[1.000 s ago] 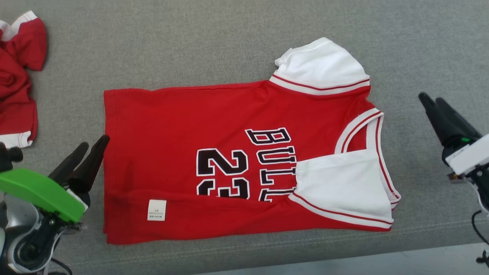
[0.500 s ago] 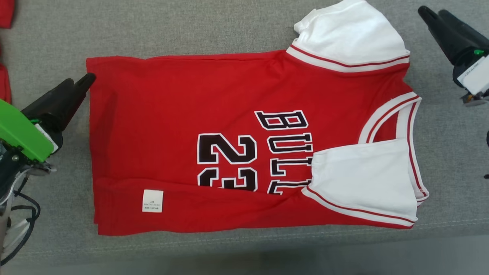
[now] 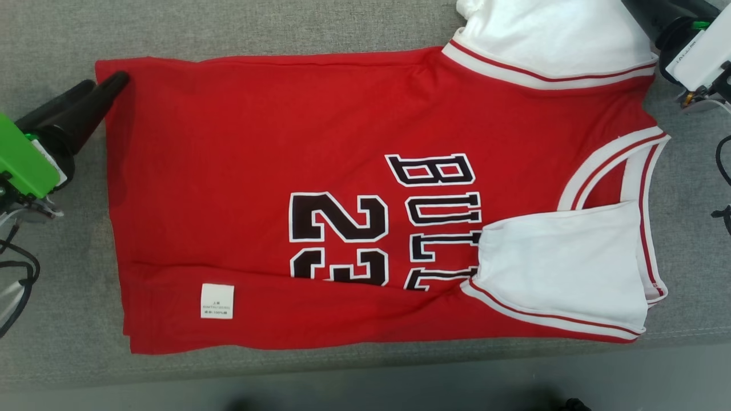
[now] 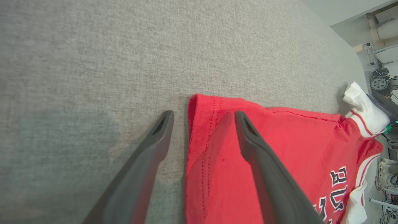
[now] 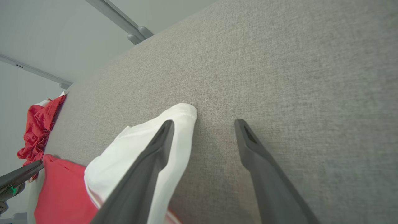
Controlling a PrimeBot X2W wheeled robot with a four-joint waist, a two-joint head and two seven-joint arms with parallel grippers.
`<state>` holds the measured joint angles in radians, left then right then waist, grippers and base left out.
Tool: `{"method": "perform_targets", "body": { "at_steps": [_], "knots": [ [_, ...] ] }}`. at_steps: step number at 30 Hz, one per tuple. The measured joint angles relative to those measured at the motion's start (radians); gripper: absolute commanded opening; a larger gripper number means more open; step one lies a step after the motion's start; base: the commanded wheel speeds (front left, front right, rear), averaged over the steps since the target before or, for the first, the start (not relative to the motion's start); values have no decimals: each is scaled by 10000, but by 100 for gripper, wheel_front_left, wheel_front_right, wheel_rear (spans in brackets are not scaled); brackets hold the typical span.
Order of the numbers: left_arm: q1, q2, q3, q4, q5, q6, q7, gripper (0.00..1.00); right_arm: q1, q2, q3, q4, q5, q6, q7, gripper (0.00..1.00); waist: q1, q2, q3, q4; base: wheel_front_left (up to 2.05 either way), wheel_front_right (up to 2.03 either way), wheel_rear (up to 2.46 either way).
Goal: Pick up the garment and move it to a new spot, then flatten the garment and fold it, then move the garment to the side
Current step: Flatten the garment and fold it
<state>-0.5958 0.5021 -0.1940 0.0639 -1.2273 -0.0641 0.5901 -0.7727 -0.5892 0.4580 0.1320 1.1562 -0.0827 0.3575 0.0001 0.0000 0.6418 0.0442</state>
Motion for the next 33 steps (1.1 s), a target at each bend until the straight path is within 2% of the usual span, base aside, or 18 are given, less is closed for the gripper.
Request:
{"method": "perform_targets", "body": {
  "at_steps": [8, 10, 12, 17, 18, 19, 25, 33],
  "knots": [
    [-543, -117, -184, 535, 23, -251, 59, 98, -241, 297, 159, 583, -56, 8, 13, 100, 0, 0, 81, -31, 0, 0, 0],
    [-591, -119, -228, 570, 23, -272, 79, 81, -262, 314, 169, 633, -65, 15, 13, 100, 0, 0, 80, -33, 0, 0, 0],
    [-648, -140, -291, 650, 17, -328, 94, 52, -335, 351, 188, 752, -115, 19, 13, 100, -1, 0, 76, -34, 0, 0, 0],
    [-740, -167, -382, 920, 13, -380, 121, 16, -446, 403, 226, 1032, -146, 63, 12, 100, -1, 0, 48, -20, 0, 0, 0],
    [-768, -178, -405, 947, 13, -405, 121, 3, -456, 407, 236, 1078, -153, 81, 12, 100, -1, 0, 40, -15, 0, 0, 0],
    [-800, -205, -420, 965, 13, -430, 121, 0, -477, 412, 247, 1122, -155, 117, 12, 100, -1, 0, 32, -9, 0, 0, 0],
    [-1022, -543, -667, 1151, 13, -500, 61, 0, -561, 430, 291, 1450, -222, 211, -4, 100, -1, 0, -49, 87, 0, 0, 0],
    [-1164, -644, -895, 1174, 12, -585, 38, 0, -846, 612, 437, 1714, -226, 299, 48, 100, -1, 0, -105, 218, 0, 0, 0]
  ]
}}
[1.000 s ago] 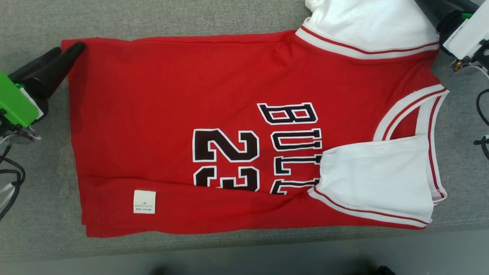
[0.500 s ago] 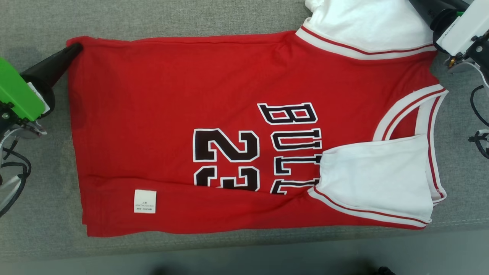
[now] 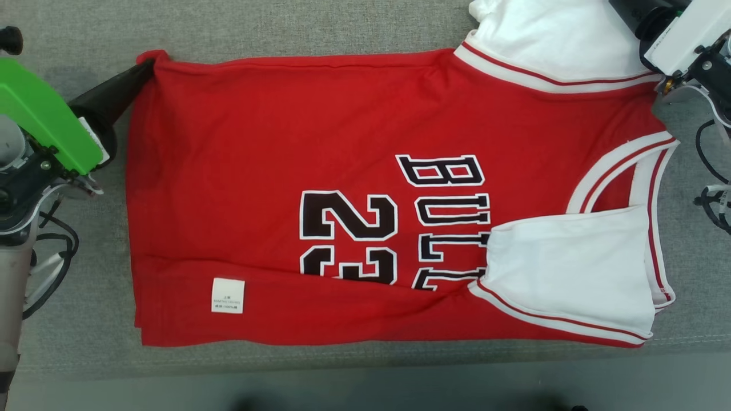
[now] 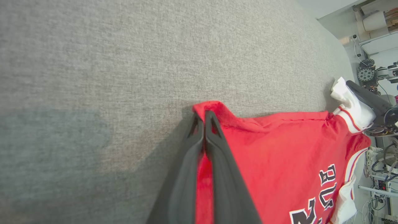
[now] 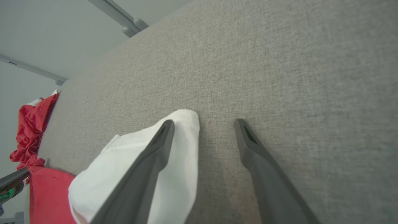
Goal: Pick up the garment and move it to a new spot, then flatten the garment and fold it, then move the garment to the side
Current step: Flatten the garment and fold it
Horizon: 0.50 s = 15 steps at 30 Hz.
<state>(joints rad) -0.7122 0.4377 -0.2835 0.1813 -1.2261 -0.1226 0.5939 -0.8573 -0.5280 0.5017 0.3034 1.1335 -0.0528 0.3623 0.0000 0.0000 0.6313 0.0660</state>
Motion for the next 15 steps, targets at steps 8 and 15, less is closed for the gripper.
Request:
{"method": "perform_targets", "body": {
  "at_steps": [8, 15],
  "knots": [
    [-105, -165, -242, 77, -2, -4, -54, 0, -402, 107, 347, 274, -272, 104, 343, 100, 0, 0, -42, 156, 0, 0, 0],
    [-125, -213, -464, 100, -31, -4, -138, 0, -686, 77, 545, 583, -462, 119, 539, 35, 0, 0, -87, 286, 0, 0, 0]
  ]
}}
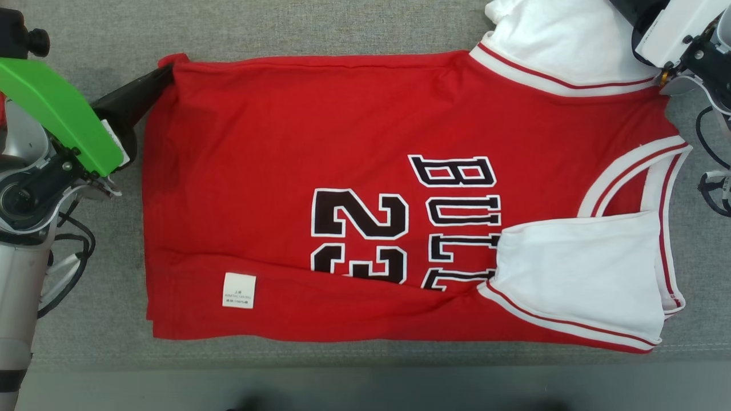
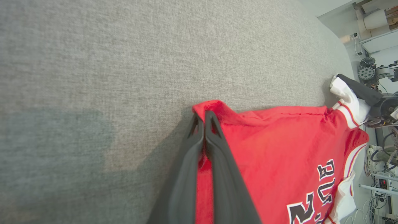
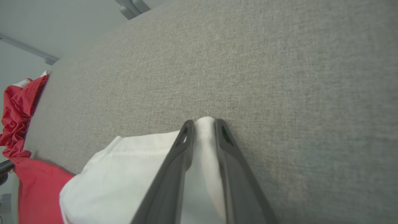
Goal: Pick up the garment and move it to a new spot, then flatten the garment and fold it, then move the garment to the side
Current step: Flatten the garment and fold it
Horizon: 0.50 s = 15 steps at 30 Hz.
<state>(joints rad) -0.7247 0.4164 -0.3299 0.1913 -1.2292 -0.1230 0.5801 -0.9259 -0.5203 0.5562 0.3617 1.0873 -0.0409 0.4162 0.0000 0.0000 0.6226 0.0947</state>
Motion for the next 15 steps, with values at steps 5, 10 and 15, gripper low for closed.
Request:
{"method": "perform_targets", "body": {
  "at_steps": [5, 10, 15],
  "knots": [
    [-68, 2, -132, -56, -42, 0, -4, 0, -97, 29, 94, 151, -52, 2, 123, 0, 0, 0, -5, 58, 0, 0, 0],
    [-113, 21, -209, -69, -50, 0, -100, 0, -166, 52, 100, 234, -63, 90, 155, 0, 0, 0, 14, 66, 0, 0, 0],
    [-125, 104, -242, -50, -59, 0, -297, 0, -291, 201, 123, 322, -79, 351, -44, 0, 0, 0, -37, -18, 0, 0, 0]
  ]
}}
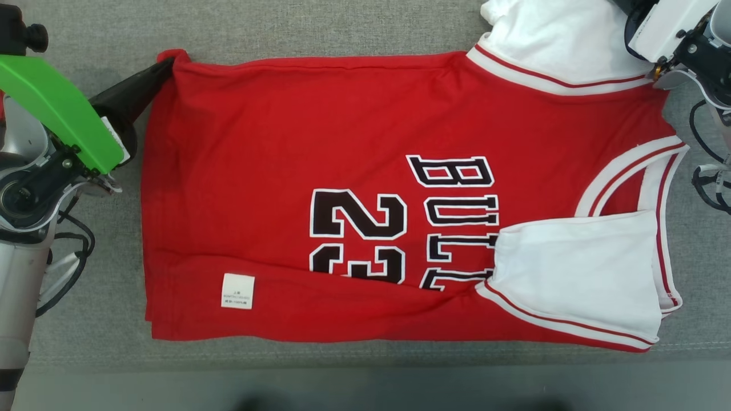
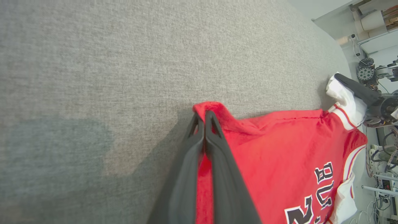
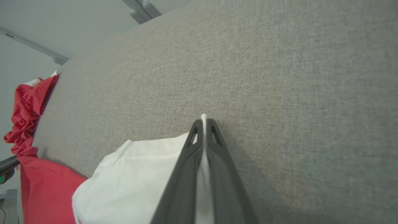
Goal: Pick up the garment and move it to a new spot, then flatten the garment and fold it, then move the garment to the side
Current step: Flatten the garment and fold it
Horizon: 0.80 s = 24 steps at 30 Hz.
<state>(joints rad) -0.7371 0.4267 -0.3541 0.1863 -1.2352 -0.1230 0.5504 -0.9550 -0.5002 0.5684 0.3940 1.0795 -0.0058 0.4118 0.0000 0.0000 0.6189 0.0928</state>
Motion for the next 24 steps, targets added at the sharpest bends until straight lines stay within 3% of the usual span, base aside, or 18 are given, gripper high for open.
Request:
{"method": "perform_targets", "body": {
  "at_steps": [11, 24],
  "knots": [
    [34, 82, 13, -6, -56, 0, -656, 0, 28, 157, -226, -324, -29, 688, -970, 0, 0, 0, -333, -181, 0, 0, 0],
    [1216, 257, 138, 270, -470, 0, -1616, 0, 1507, 153, -439, -968, 222, 1026, -2048, 0, 0, 0, -1088, -419, 0, 0, 0]
  ]
}}
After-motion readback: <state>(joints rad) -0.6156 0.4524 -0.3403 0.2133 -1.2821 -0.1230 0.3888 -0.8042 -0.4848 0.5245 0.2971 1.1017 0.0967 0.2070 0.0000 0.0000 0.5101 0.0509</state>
